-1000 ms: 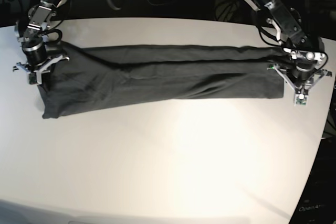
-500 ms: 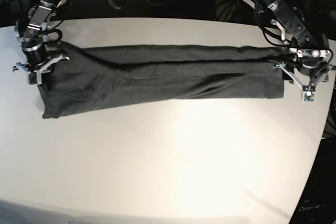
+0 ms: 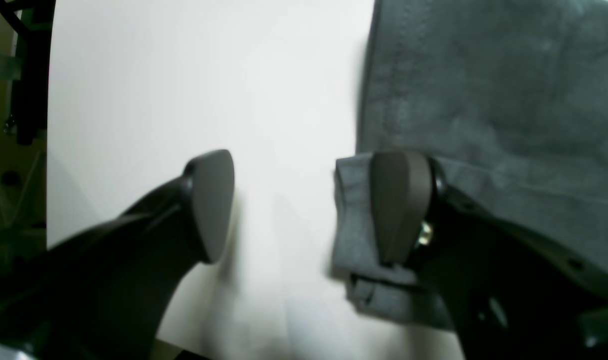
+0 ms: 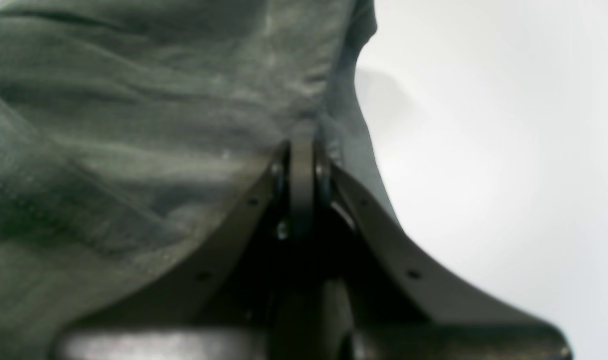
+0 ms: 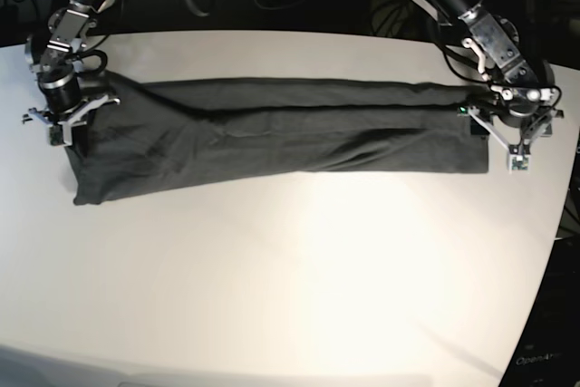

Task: Fold the T-shirt properly
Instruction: 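Grasp the strip ends with both grippers, then open the left gripper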

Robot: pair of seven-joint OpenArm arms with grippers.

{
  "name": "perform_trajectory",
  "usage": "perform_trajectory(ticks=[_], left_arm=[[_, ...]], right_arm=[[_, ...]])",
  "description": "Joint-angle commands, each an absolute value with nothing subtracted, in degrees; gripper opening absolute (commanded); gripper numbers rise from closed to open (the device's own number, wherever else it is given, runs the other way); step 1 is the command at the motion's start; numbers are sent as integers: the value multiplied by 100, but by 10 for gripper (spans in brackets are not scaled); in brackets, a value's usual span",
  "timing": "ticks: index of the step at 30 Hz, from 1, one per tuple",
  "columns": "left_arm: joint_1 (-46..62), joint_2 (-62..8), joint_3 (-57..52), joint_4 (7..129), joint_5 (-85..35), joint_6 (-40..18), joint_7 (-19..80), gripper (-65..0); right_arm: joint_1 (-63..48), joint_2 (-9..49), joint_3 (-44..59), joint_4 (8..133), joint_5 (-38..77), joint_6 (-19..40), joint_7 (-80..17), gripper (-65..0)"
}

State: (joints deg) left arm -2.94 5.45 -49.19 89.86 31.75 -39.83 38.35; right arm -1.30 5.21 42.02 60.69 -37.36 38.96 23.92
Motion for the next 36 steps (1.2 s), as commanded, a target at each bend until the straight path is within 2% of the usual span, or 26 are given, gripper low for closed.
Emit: perform_trajectory(ticks=[1,10,14,19,22,33,36], left_arm=[[-365,541,-4892,9077,3160,-4000,3811,-235],[-365,593,-4927,9719,3160,-4000,3855,-235],[-365,620,-4936,10044,3160,-4000,4268,-235],[-541,435,-4927,9807,3011,-4000,4488,-235],[-558,198,-4927,9622,2519,-4000,4813,-235],[-532,-954,-4884,9552,-163,-4000,7046,-235],[-523,-1218,-4593,9481,-734,-4000,7407,-235]], right_arm=[[-259,505,4207,5956,-4418,4000,1499,-637],[-259,505,4180,5956,-4418,4000,1499,-635],[-251,505,4180,5956,-4418,4000,1499,-635],[-251,505,4171,5956,-4418,4000,1499,-635],[-251,505,4171,5956,-4418,4000,1499,-635],[-259,523,4189,5947,-4418,4000,1499,-635],[-259,523,4189,5947,-4418,4000,1499,-635]])
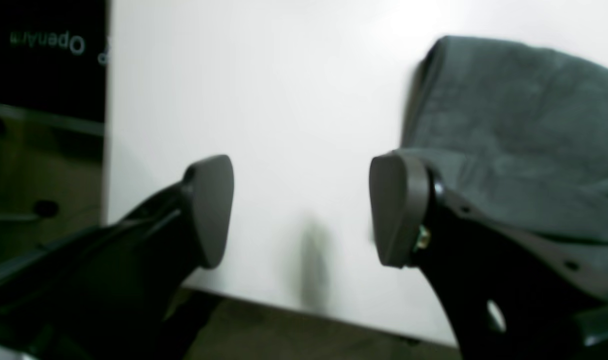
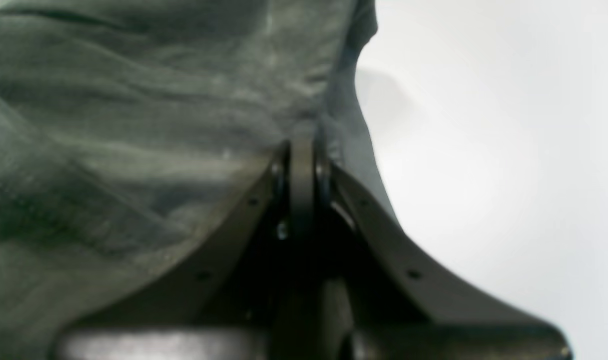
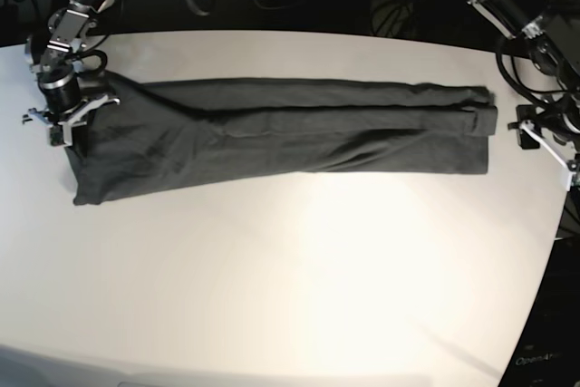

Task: Fold the T-shirt properly
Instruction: 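Grasp the strip ends with both grippers, then open the left gripper, then lower the left gripper and pinch the strip end beside it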

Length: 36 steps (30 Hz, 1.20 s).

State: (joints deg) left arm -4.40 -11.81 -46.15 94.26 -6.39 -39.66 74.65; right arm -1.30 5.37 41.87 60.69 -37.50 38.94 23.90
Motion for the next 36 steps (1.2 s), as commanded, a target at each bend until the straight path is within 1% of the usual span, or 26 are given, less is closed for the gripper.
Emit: perform_trajectory(ticks=[1,6,13,19,27,33,36], left_arm=[[-523,-1279,-4444,9367,-866,-4000,7468,-235],[-567,-1358,-4233,8655,-1024,-4000,7433,-235],[-716,-1358,-4198,7644,-1033,-4000,6949,-235],[-734,-1323,-4198,7538,-1095,-4000,6932,-235],[-681,-1358,-4189,7538,-1868,-4000,7204,-235],[-699,-1323,-4154,7521,-1877,-4000,7204,-235],[-716,-1314,-3855,7371,-1912,-4000,7187,-235]], right_arm=[[-259,523,4171,5947,-4418,4000,1499,-635],[-259,523,4171,5947,-4418,4000,1499,-635],[-338,523,4171,5947,-4418,4000,1499,-635],[-338,532,4180,5947,-4426,4000,1499,-635],[-338,497,4198,5947,-4725,4000,1499,-635],[-338,497,4180,5947,-4725,4000,1499,-635],[-338,497,4180,5947,-4725,4000,1499,-635]])
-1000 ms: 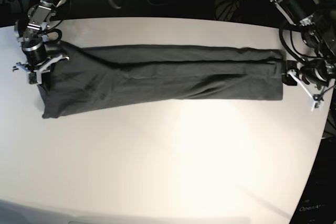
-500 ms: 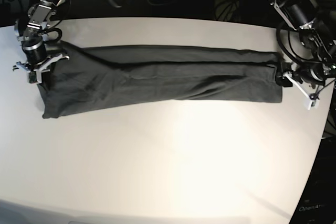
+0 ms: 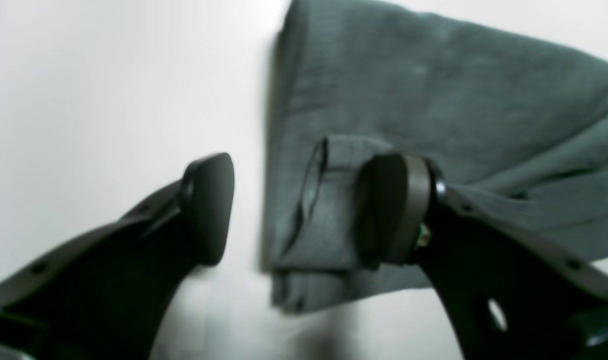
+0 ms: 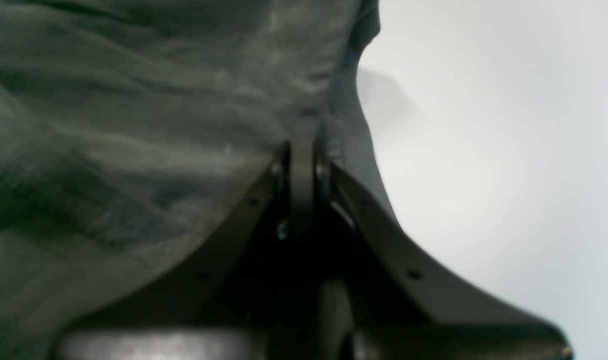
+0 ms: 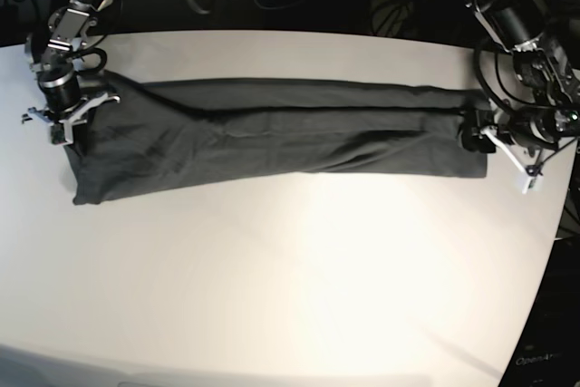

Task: Fold the T-shirt properly
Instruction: 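Lower the left gripper and pinch the strip end beside it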

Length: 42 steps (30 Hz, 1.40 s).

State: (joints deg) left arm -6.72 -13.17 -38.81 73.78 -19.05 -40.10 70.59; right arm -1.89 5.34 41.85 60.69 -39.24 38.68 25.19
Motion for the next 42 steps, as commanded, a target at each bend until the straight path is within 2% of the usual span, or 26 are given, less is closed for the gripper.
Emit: perform_trajectory(ticks=[1,15,16,18,22,23,25,32,42], left_arm=[[-725,-1297,-3776,7266,-1912,-4000,7187,-235],[-690,-1156,-3714,7011,-1912,-4000,6967,-240],[-681,-1147,-3714,7011,-1912,-4000,6967,-260],[-673,-1147,-3714,7011,-1912,-4000,6967,-347],[-673,-1147,-3705,7011,-1877,-4000,7073,-616],[-681,-1156,-3705,7011,-1886,-4000,7160,-650],[-708,-1156,-3705,7020,-1912,-4000,7284,-618],[-822,-1086,-3741,7081,-2000,-4000,7618,-621],[-1042,-989,-3714,7090,-3310,-4000,8000,-621]], right_arm=[[-338,497,4180,5947,-4725,4000,1499,-635],[-330,488,4180,5947,-4725,4000,1499,-635],[-330,488,4180,5947,-4725,4000,1499,-635],[-330,488,4180,5947,-4725,4000,1499,-635],[-330,444,4180,5947,-4725,4000,1499,-635],[-330,418,4180,5947,-4734,4000,1499,-635],[-330,418,4180,5947,-4734,4000,1499,-635],[-330,338,4171,5947,-4743,4000,1499,-635],[-338,330,4171,5947,-4743,4000,1499,-635]])
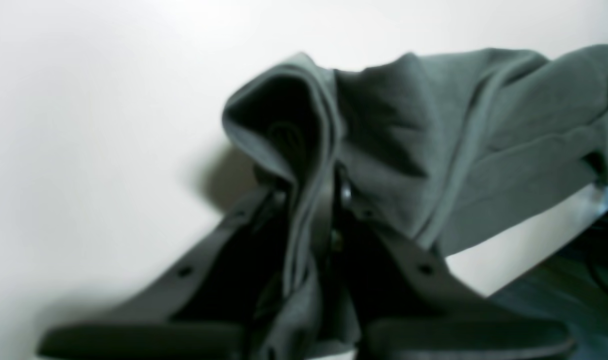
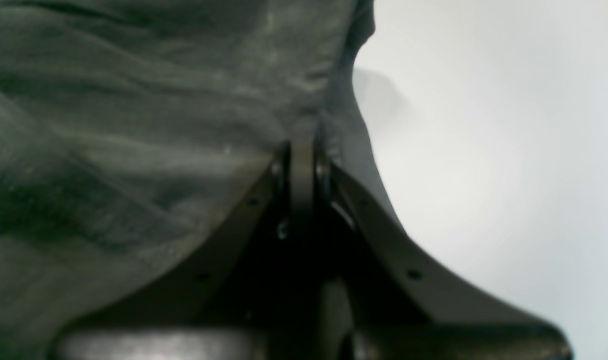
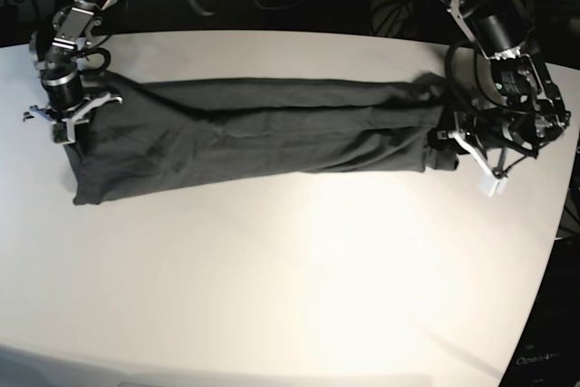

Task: Fold the T-shirt properly
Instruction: 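Lower the left gripper and pinch the strip end beside it, then lift the strip end with the left gripper and carry it toward the right gripper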

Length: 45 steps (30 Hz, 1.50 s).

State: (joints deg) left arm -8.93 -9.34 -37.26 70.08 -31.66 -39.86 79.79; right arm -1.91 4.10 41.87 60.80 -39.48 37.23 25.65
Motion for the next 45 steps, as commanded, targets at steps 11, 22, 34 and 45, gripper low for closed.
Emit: perform_trajectory(ticks=[11,22,34,45], left_arm=[[-1226,-866,-3495,7090,-4435,-4000,8000,-621],[-857,-585,-2633,8435,-6035,-4000,8000,-621],[-787,286,-2404,8637,-6404,-3582,8000,-622],[-558,136,-901,8637,-6404,-1921,7758,-623]], right_arm=[[-338,330,4171,5947,-4752,4000,1499,-635],[-338,330,4171,5947,-4752,4000,1499,-635],[-338,338,4171,5947,-4752,4000,1499,-635],[-347,338,4180,5947,-4752,4000,1508,-635]])
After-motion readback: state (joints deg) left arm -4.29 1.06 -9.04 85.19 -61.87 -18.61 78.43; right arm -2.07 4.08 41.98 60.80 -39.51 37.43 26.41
